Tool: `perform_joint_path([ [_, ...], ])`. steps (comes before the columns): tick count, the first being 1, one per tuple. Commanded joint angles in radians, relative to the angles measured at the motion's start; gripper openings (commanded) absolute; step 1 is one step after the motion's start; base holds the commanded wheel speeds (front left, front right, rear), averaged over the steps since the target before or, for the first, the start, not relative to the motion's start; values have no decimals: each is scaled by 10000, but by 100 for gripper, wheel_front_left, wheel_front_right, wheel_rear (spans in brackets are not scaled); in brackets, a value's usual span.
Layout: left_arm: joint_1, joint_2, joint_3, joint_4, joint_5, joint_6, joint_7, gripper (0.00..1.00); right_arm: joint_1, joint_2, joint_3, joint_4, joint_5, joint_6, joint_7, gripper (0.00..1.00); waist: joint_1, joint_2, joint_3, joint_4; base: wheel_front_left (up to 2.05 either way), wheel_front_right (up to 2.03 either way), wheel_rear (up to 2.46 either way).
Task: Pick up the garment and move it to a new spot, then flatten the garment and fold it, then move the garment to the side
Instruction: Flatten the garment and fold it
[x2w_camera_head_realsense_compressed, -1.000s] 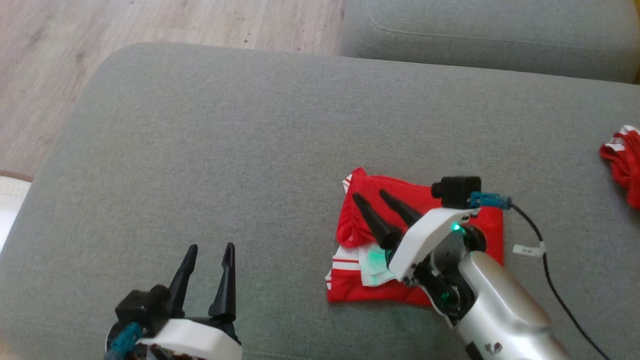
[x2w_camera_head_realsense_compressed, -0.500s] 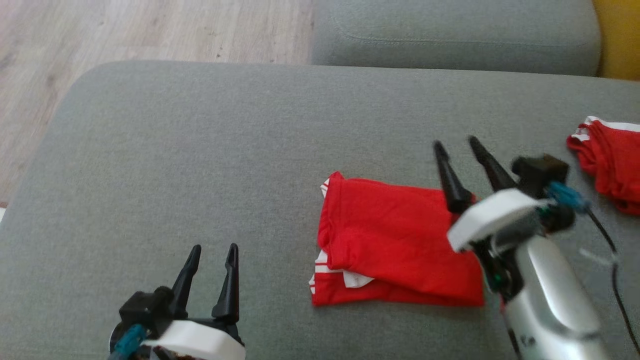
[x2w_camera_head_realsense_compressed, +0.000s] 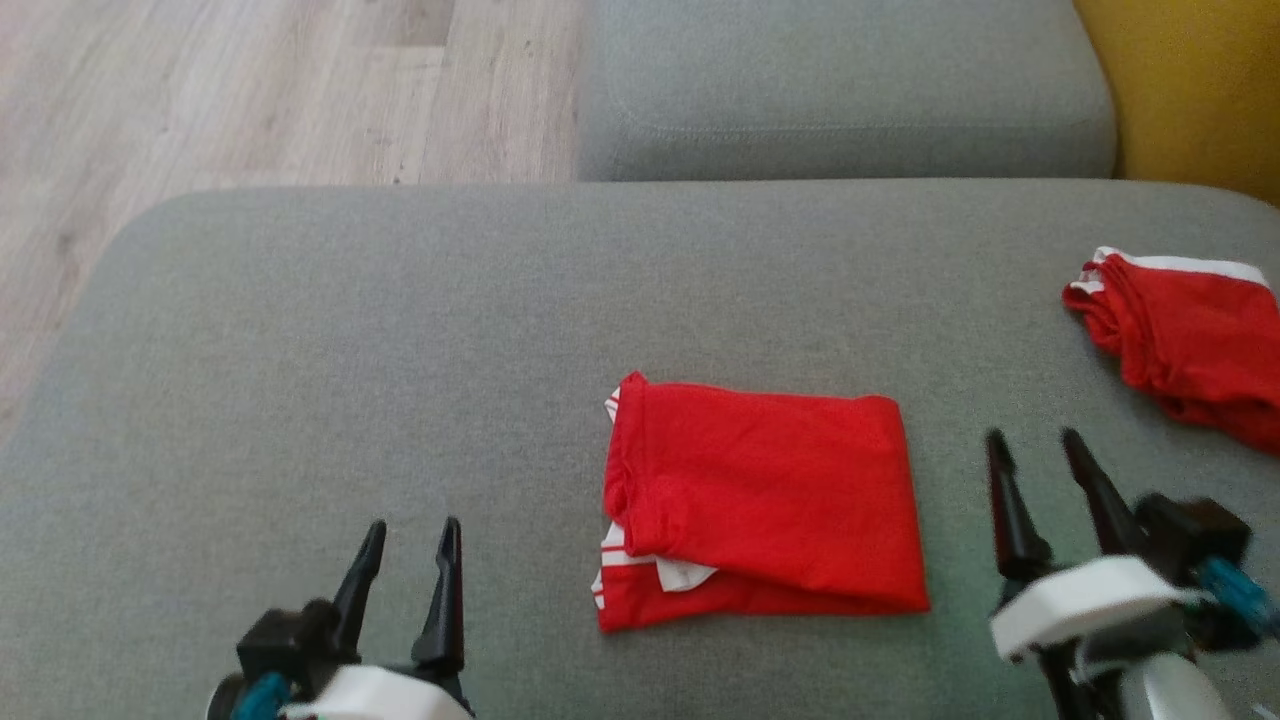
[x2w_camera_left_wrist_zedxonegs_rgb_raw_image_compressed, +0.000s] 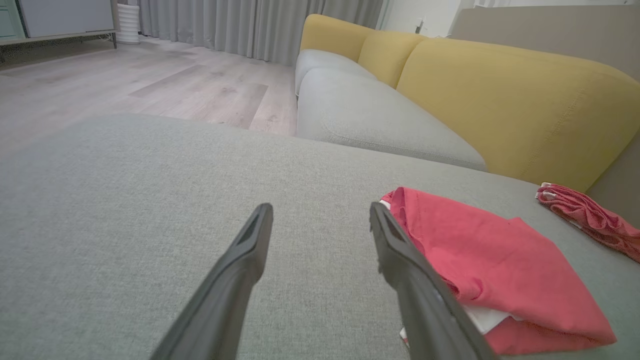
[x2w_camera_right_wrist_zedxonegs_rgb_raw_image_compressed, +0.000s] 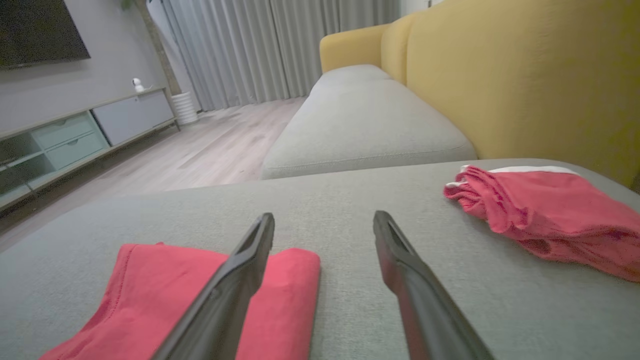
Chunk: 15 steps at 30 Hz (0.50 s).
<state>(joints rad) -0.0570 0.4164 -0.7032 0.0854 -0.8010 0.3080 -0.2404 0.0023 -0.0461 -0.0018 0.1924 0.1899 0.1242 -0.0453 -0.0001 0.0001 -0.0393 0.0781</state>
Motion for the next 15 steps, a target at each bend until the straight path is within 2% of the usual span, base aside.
perform_joint_path([
  [1, -151, 39, 489, -184, 88, -2, -159, 100, -95, -41, 36, -453, 93, 65, -231, 100, 1, -1, -117, -34, 0, 0, 0],
  [15, 422, -128, 932, 263, 324, -196, -208, 100, 918, -41, -98, -398, 138, 65, -578, 100, 1, -1, -471, -129, 0, 0, 0],
])
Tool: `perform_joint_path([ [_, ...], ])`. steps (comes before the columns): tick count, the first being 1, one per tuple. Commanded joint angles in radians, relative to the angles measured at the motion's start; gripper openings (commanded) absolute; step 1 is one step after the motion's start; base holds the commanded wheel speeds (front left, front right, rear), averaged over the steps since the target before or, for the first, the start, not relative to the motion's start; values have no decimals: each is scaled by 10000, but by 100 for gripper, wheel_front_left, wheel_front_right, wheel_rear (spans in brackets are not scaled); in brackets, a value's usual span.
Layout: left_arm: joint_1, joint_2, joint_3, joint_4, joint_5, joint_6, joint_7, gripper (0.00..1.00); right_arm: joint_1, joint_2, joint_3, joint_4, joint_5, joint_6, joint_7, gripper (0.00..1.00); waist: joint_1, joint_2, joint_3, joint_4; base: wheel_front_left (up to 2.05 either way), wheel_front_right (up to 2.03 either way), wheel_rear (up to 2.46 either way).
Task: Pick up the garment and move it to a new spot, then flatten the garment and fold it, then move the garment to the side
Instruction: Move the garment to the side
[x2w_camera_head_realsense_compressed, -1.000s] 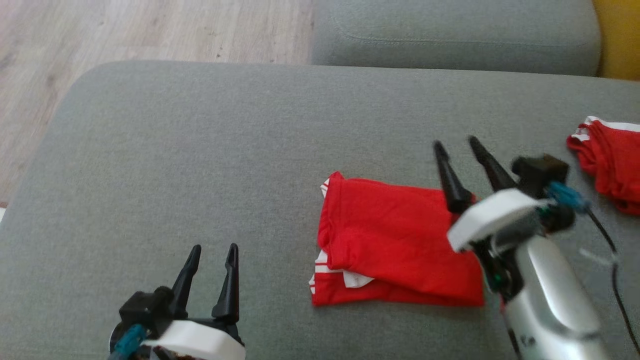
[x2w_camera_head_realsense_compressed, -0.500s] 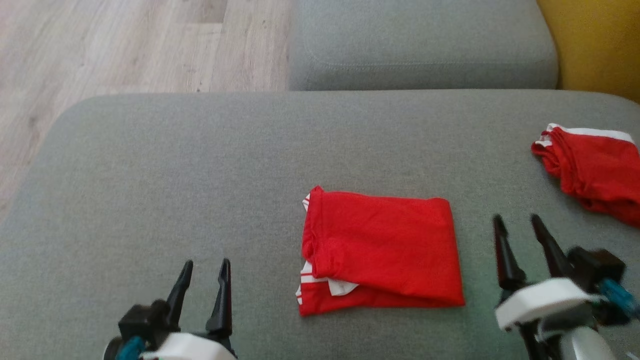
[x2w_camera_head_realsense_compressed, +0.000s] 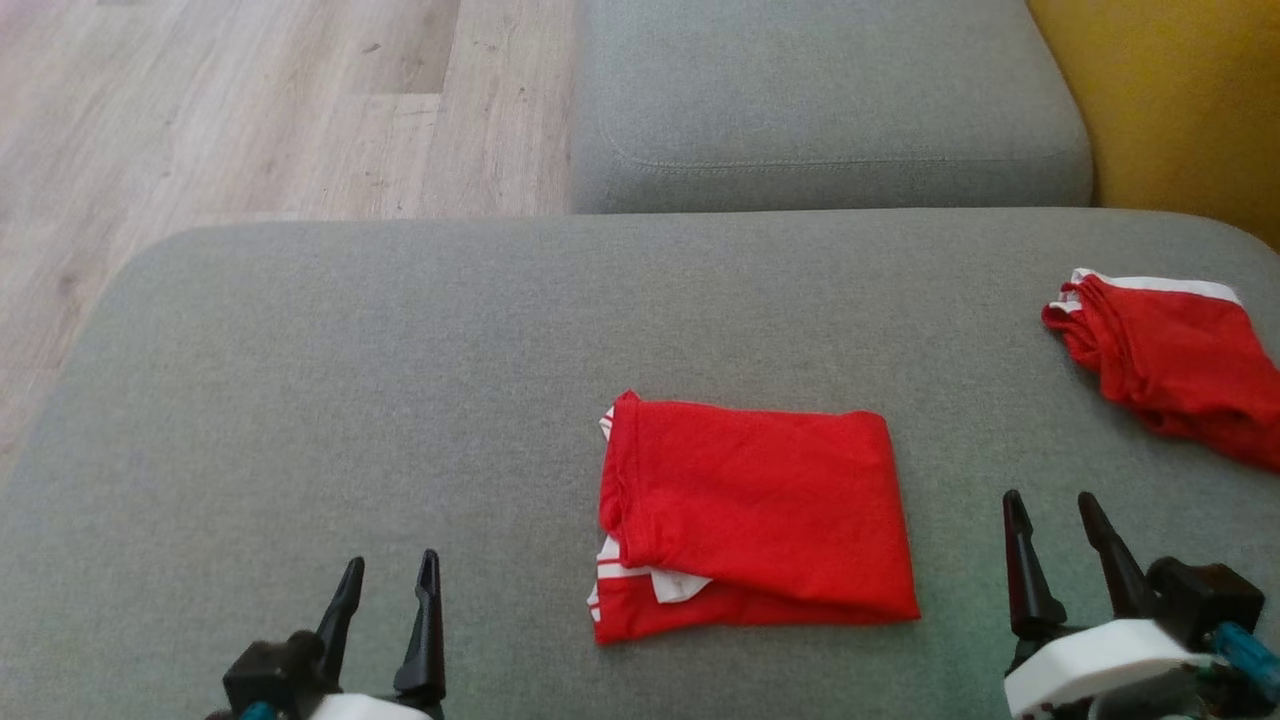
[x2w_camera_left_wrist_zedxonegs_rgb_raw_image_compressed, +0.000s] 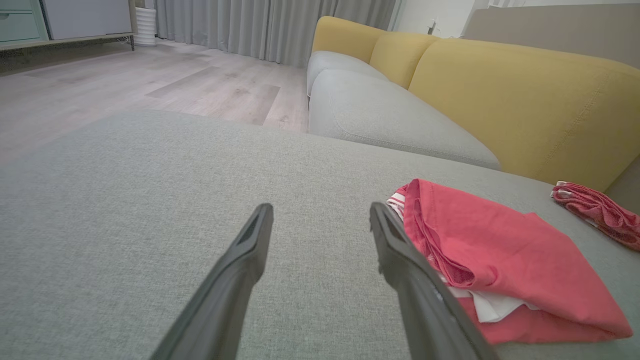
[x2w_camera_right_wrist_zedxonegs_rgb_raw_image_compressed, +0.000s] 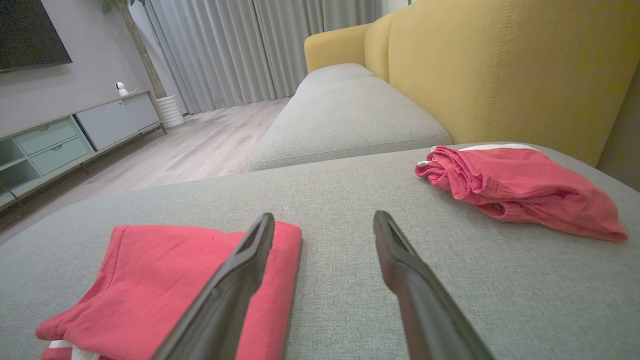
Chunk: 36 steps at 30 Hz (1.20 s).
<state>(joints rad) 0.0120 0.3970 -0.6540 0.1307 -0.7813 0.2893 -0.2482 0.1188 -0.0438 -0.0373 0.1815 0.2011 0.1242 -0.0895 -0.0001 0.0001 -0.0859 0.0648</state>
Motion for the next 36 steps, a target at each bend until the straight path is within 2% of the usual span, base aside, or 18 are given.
perform_joint_path([
  [1, -258, 56, 464, -181, 134, -18, -130, 100, -240, -64, 267, -283, 36, 65, -134, 100, 1, -1, -14, 8, 0, 0, 0],
  [16, -278, -21, 572, -204, 313, -116, -133, 100, -417, -64, 307, -60, -217, 65, 177, 100, 1, -1, 100, 204, 0, 0, 0],
  [26, -393, -188, 465, -247, 438, -91, -125, 100, -1757, -64, -140, 421, -566, 65, 1885, 100, 1, -1, 663, 948, 0, 0, 0],
  [30, -450, -281, 432, -189, 464, -57, -113, 100, -2243, -64, -309, 967, -747, 65, 2700, 100, 1, -1, 973, 1373, 0, 0, 0],
  [36, -619, -440, 503, -96, 539, -100, -121, 100, -2668, -64, -509, 1929, -860, 65, 3336, 100, 1, -1, 1523, 1909, 0, 0, 0],
])
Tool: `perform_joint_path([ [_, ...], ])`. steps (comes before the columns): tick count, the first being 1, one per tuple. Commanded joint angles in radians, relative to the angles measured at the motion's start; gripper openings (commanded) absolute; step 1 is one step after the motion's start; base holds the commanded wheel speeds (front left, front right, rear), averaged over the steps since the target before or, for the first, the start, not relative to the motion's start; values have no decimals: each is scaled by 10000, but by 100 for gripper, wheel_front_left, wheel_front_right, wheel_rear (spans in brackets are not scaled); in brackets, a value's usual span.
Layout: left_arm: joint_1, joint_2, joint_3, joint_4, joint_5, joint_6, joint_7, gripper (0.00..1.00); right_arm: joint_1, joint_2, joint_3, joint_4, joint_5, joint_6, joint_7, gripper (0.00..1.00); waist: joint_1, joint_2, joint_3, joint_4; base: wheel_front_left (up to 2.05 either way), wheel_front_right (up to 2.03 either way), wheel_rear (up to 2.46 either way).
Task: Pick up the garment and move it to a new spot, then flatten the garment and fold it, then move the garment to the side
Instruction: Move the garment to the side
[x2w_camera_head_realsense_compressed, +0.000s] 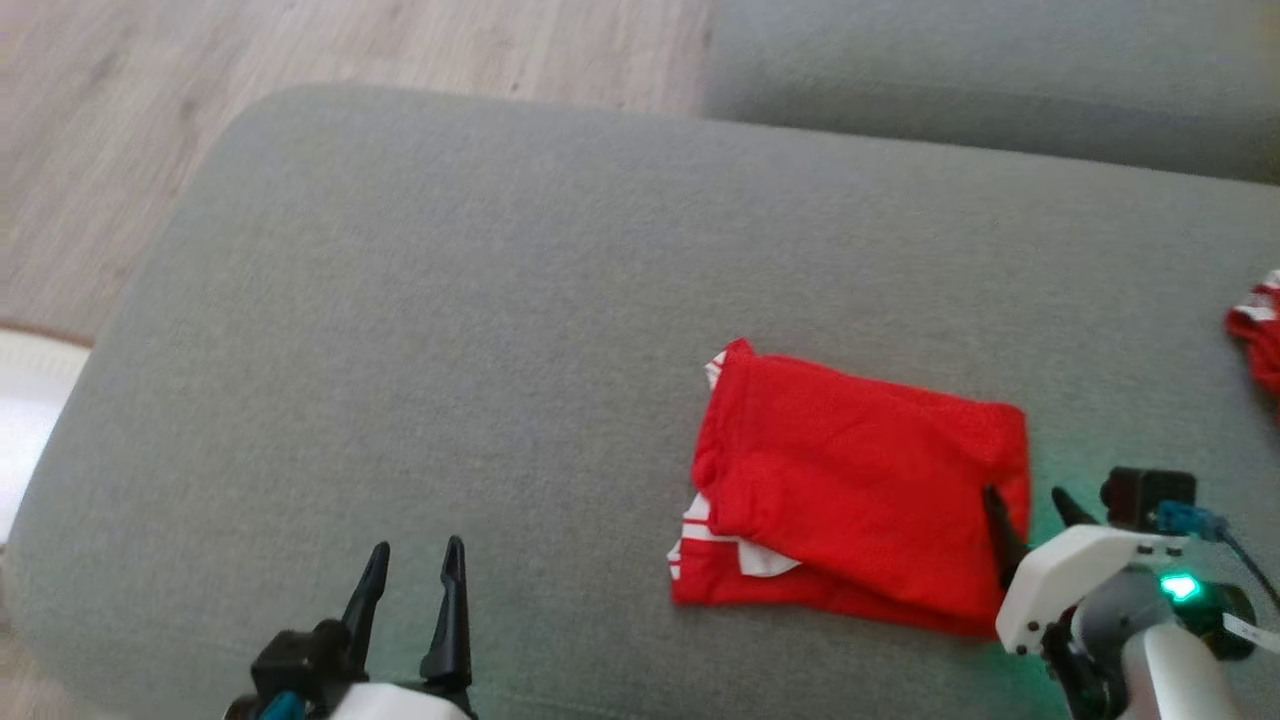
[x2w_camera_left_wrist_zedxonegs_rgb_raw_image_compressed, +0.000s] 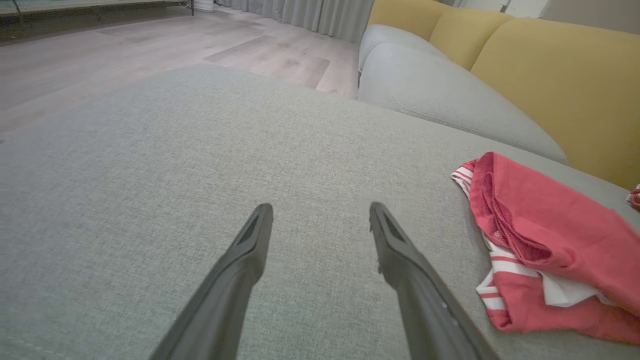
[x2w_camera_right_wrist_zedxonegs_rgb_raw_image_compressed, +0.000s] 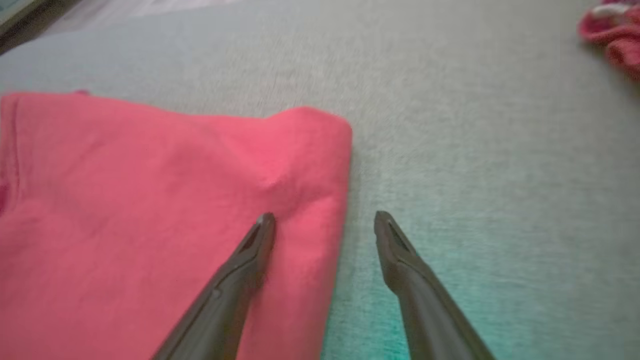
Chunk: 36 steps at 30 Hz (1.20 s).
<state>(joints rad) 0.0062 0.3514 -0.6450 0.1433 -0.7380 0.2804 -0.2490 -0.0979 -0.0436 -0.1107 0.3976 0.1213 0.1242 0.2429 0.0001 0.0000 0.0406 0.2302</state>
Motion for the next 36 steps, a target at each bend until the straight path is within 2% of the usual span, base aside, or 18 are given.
perform_joint_path([
  [1, -588, -10, 422, -196, 121, -25, -115, 100, -520, -66, 228, -76, -56, 65, 66, 100, -1, 0, 333, 313, 0, 0, 0],
  [6, -641, -115, 606, -117, 218, -82, -122, 100, -669, -66, 369, 680, 282, 65, -19, 100, -1, 0, 604, 332, 0, 0, 0],
  [7, -644, -116, 639, -96, 233, -109, -123, 100, -721, -66, 438, 783, 310, 65, -63, 88, -1, 0, 627, 294, 0, 0, 0],
  [8, -654, -117, 675, -76, 247, -138, -123, 100, -786, -66, 533, 875, 340, 65, -105, 53, -1, 0, 648, 235, 0, 0, 0],
  [9, -669, -126, 698, -71, 277, -152, -124, 100, -858, -66, 652, 949, 388, 65, -161, 45, -1, 0, 665, 160, 0, 0, 0],
  [11, -686, -138, 736, -90, 336, -170, -125, 100, -1014, -66, 846, 1040, 489, 65, -326, 4, -1, 0, 695, -40, 0, 0, 0],
  [12, -692, -132, 761, -93, 363, -189, -125, 100, -1099, -66, 907, 1051, 505, 65, -428, 0, -1, 0, 709, -163, 0, 0, 0],
  [17, -674, -72, 818, -187, 505, -207, -125, 100, -1529, -66, 977, 827, 328, 65, -1039, 0, -1, 0, 778, -1123, 0, 0, 0],
  [18, -674, -72, 818, -187, 505, -207, -125, 100, -1529, -66, 977, 827, 328, 65, -1039, 0, -1, 0, 778, -1123, 0, 0, 0],
  [30, -1160, 196, 757, -394, 780, -341, 38, 100, -1509, -66, 416, -619, -137, 65, -1516, 0, -1, 0, 1220, -4297, 0, 0, 0],
  [36, -1522, 180, 548, -391, 922, -413, 256, 100, -1521, -66, 456, -932, -115, 65, -1473, 0, -1, 0, 1331, -5027, 0, 0, 0],
])
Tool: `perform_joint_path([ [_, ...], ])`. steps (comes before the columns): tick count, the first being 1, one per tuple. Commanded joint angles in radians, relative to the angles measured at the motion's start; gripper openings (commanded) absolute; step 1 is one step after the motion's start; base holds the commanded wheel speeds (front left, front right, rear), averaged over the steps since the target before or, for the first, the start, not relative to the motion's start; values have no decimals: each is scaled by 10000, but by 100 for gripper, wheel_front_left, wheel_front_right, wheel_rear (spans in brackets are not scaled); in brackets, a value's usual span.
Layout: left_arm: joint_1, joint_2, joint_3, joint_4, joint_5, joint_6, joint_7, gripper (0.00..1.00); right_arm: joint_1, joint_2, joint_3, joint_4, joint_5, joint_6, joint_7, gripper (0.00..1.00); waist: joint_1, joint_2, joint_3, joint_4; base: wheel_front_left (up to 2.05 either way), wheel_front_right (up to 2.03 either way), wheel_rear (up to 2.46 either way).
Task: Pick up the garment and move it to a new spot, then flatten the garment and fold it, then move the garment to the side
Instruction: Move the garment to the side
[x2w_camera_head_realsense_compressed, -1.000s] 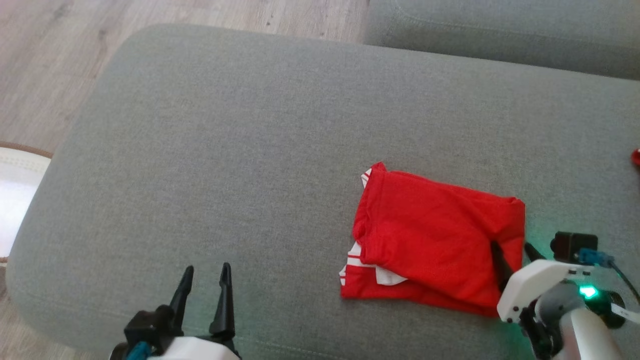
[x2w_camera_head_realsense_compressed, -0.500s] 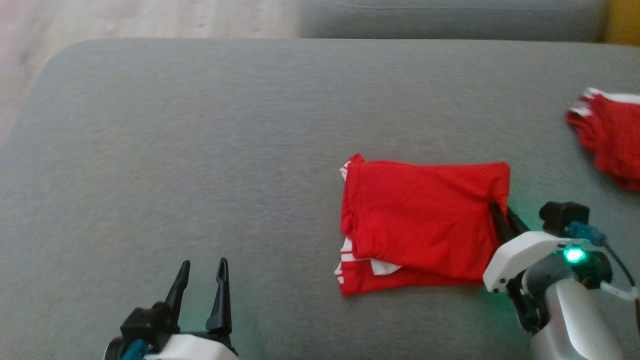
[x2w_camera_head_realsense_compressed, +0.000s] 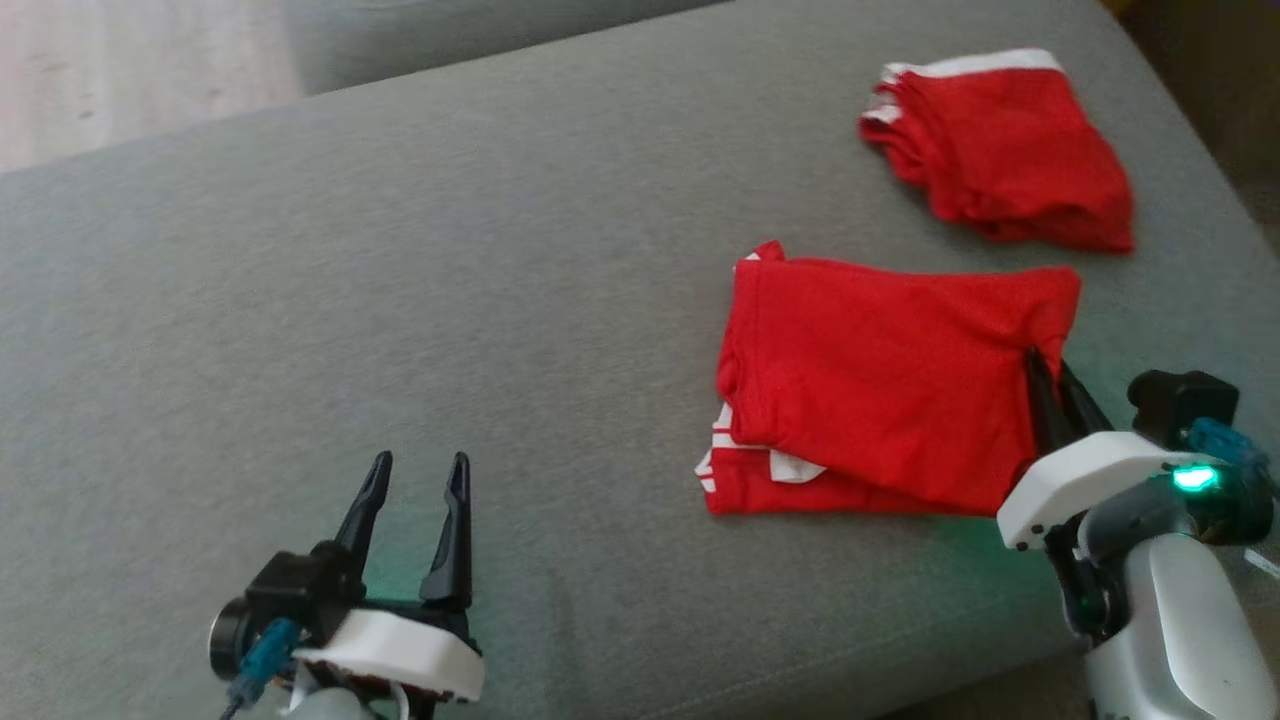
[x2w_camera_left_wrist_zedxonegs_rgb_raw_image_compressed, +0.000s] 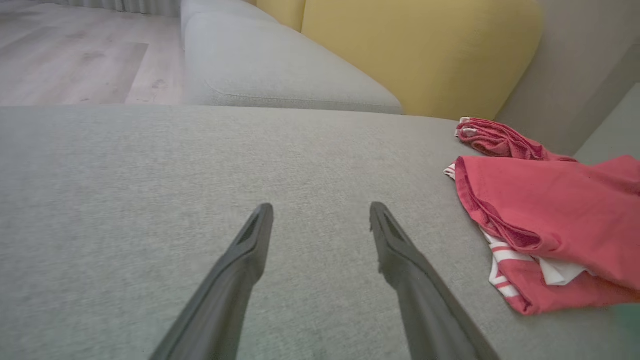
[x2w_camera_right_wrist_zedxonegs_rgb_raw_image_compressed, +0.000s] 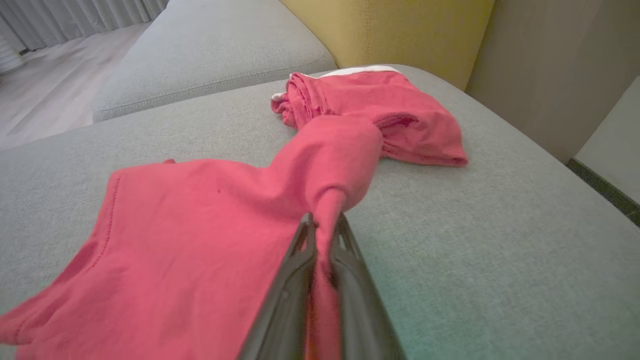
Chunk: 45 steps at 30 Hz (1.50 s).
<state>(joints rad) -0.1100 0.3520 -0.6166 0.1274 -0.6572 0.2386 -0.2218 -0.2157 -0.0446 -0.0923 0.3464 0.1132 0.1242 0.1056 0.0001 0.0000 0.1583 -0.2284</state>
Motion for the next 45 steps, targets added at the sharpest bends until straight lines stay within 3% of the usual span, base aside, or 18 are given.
perform_joint_path([
  [1, -379, 157, 224, -223, 128, 3, 12, 100, -365, -56, 286, -449, -53, 65, -98, 0, -1, 0, 141, -478, 0, 0, 0],
  [7, -334, 89, 55, -181, 140, 5, 81, 100, -504, -56, 312, -593, -272, 65, -29, 0, -1, 0, -43, -303, 0, 0, 0],
  [15, -245, -9, 108, -62, 44, 1, -41, 100, -1213, -230, 354, -932, -966, 65, 545, 0, -1, 0, -343, 611, 0, 0, 0],
  [26, 0, -90, 267, 21, -18, 92, -209, 100, -3064, -2327, 226, -462, -1151, 65, 1796, 0, -1, 0, -135, 2224, 0, 0, 0],
  [35, -125, -10, 332, -62, 55, 45, -250, 100, -3891, -3568, -526, 431, -1256, 65, 2138, 0, -1, 0, 365, 3001, 0, 0, 0],
  [45, -456, 44, 283, -164, 188, 39, -211, 100, -4574, -4961, -1916, 1370, -1818, 65, 2230, 0, -1, 0, 1043, 3330, 0, 0, 0],
])
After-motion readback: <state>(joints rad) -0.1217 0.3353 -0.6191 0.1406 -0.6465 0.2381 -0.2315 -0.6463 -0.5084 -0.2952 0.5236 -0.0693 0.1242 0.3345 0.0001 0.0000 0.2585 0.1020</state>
